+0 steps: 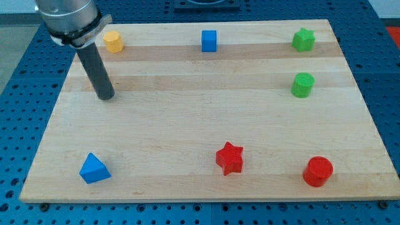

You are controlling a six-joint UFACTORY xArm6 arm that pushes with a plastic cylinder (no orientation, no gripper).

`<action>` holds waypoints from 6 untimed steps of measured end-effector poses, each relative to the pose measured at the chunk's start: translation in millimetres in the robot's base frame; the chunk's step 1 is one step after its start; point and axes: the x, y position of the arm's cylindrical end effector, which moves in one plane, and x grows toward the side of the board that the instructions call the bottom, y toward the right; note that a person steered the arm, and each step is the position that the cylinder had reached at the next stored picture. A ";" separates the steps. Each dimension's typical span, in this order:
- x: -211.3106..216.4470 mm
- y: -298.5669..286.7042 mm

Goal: Slide the yellow heart vertically below the yellow hexagon

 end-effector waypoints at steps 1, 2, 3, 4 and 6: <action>28.6 -40.5; 17.9 -74.9; -81.8 -71.6; -144.4 -69.8; -100.6 -60.2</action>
